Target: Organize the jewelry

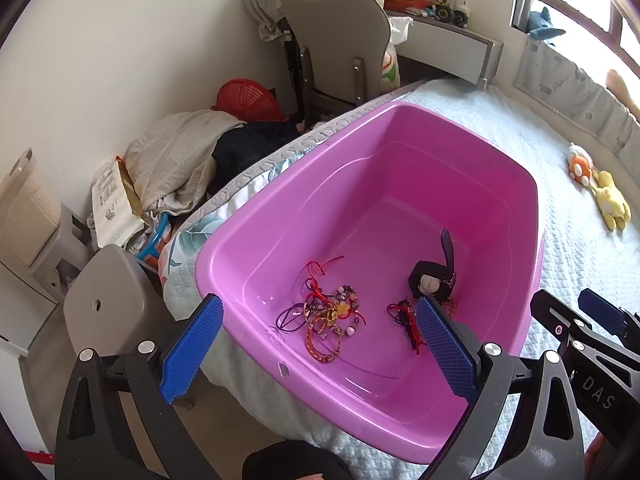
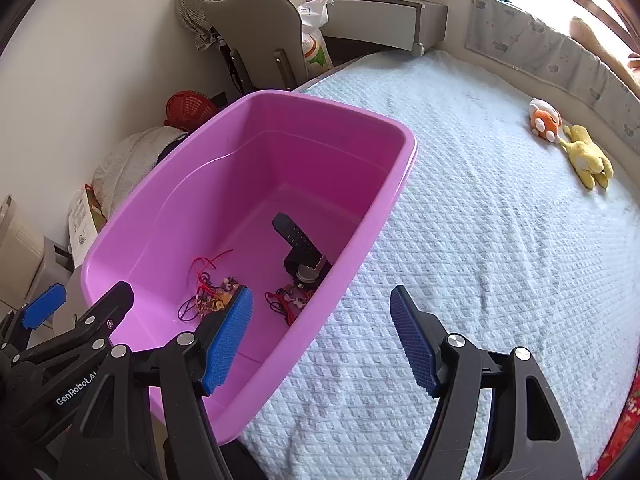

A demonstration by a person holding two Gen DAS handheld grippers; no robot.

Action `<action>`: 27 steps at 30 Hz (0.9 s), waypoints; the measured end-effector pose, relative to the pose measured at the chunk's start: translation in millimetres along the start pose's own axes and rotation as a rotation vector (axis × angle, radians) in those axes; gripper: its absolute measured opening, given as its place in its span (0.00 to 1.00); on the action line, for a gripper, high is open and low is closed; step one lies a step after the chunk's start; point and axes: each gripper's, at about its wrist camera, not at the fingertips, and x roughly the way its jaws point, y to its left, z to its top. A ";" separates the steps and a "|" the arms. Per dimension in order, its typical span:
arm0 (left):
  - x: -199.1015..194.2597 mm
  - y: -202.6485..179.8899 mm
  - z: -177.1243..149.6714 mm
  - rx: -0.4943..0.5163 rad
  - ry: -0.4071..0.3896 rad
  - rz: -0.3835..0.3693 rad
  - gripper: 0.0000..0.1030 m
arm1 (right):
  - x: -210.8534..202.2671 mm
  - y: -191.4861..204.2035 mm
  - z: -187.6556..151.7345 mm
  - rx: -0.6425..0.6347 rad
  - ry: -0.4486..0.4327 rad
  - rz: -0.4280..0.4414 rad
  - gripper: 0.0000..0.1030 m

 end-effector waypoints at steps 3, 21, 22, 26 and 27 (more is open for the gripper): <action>0.1 -0.2 0.0 0.002 0.000 0.000 0.93 | 0.1 0.3 0.0 0.001 0.001 -0.001 0.66; 1.9 2.3 -1.0 0.000 0.006 0.006 0.93 | 1.2 1.5 -3.0 -0.008 0.001 -0.019 0.66; 1.6 2.2 -1.1 0.000 0.006 0.007 0.93 | 1.1 1.5 -3.0 -0.008 0.000 -0.021 0.66; 2.2 2.2 -0.9 0.000 0.005 0.008 0.93 | 1.0 1.6 -3.4 -0.009 -0.001 -0.022 0.66; 2.1 2.4 -1.1 0.000 0.004 0.009 0.93 | 0.9 1.5 -3.4 -0.009 -0.001 -0.023 0.66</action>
